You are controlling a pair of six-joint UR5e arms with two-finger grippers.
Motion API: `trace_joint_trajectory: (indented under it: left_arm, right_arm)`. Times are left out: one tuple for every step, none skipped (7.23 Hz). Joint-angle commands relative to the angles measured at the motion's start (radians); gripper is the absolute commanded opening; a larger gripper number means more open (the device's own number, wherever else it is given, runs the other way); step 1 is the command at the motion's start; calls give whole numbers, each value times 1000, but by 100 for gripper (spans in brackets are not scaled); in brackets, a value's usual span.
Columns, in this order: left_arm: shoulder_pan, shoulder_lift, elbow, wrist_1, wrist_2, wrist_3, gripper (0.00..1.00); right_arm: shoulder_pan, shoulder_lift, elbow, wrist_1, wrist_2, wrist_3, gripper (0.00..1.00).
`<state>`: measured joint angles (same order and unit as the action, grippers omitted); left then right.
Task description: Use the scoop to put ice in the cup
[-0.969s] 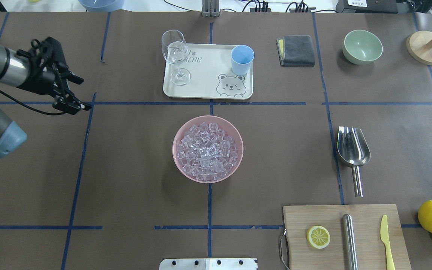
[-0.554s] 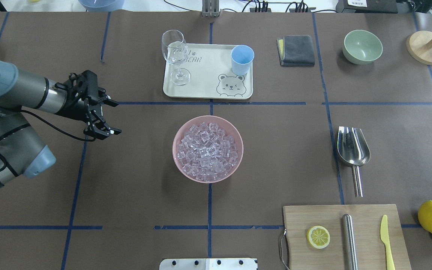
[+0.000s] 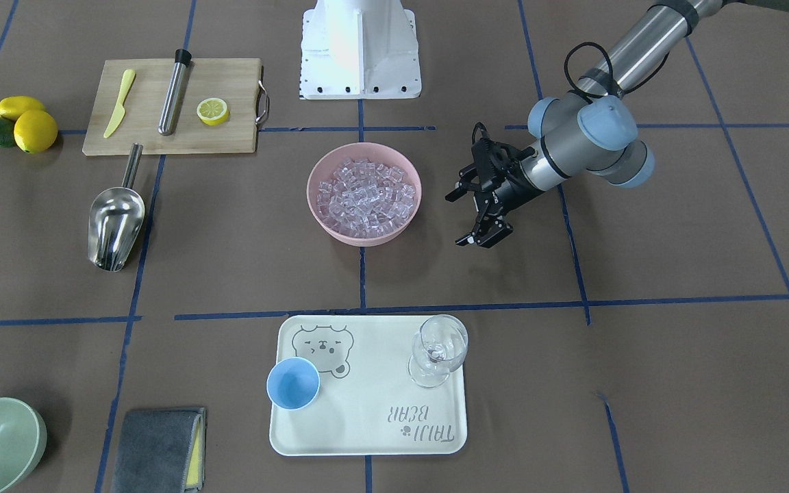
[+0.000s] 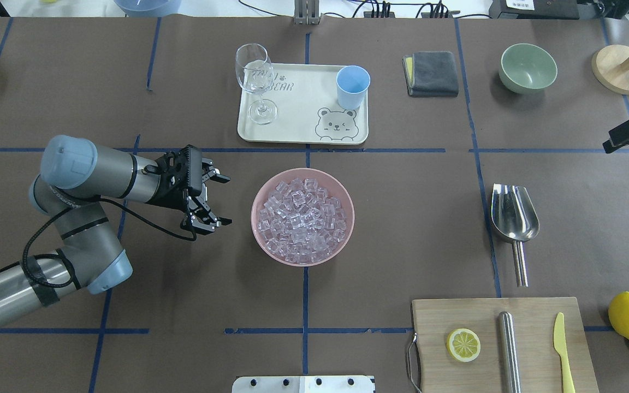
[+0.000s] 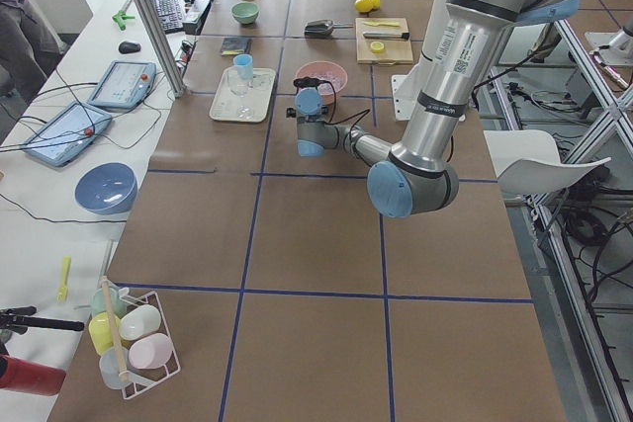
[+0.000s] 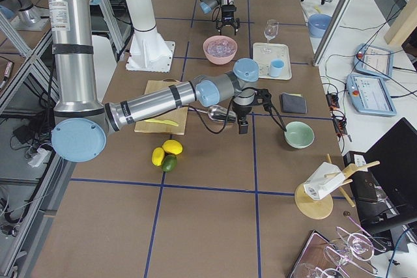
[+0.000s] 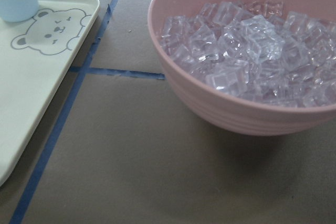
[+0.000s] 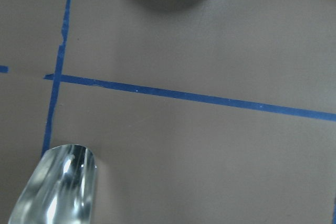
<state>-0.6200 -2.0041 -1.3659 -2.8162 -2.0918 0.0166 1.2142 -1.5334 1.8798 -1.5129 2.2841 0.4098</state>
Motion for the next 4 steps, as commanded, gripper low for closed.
trace_joint_trajectory:
  left_arm:
    - [64,-16,42,-73,94,-4,100]
    - [69,-24,41,-75,104,-7,100]
    - [69,-25,41,-75,104,-9,100]
    - [69,-28,41,-75,104,-13,100]
  right_arm:
    - [-114,-10,88,0,-64,203,100]
    - [-154,-17,117,2,-81,283,100]
    - [-206,-48,152,26,-96,378,100]
    - [-256,-94,165,115,-110,467,100]
